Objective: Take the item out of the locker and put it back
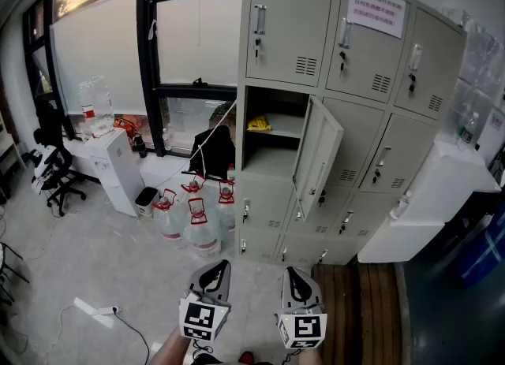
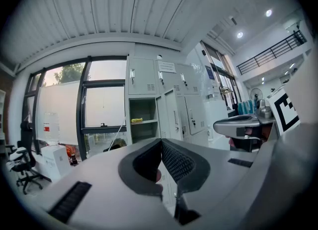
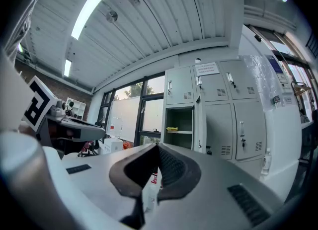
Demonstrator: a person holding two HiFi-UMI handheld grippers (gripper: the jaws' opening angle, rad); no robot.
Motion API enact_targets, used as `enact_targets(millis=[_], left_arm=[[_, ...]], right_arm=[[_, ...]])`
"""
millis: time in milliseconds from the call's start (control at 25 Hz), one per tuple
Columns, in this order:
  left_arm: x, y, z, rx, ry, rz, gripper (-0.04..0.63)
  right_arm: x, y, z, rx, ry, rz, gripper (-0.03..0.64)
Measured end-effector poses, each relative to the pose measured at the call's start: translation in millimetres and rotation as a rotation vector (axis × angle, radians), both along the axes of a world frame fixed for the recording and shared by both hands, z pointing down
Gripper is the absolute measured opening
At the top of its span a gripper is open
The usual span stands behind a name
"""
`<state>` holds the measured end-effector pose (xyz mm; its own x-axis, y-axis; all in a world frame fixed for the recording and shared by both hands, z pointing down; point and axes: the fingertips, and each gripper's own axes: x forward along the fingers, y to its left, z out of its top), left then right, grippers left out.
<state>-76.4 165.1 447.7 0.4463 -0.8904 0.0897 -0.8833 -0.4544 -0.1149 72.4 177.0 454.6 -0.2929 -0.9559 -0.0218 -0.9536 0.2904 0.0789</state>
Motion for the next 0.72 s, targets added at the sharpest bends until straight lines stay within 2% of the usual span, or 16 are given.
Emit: enact_targets(millis=[360,720], left_arm=[[11,-10,3,-0.004,-0.012,-0.013,0.023],[21,-48,1,-0.004,-0.013,-0.017,0.023]], right_arm=[[13,-12,6,0.001,-0.011,-0.014,0.017],[22,-50,7,-0.006,-0.014,-0.016,0.017]])
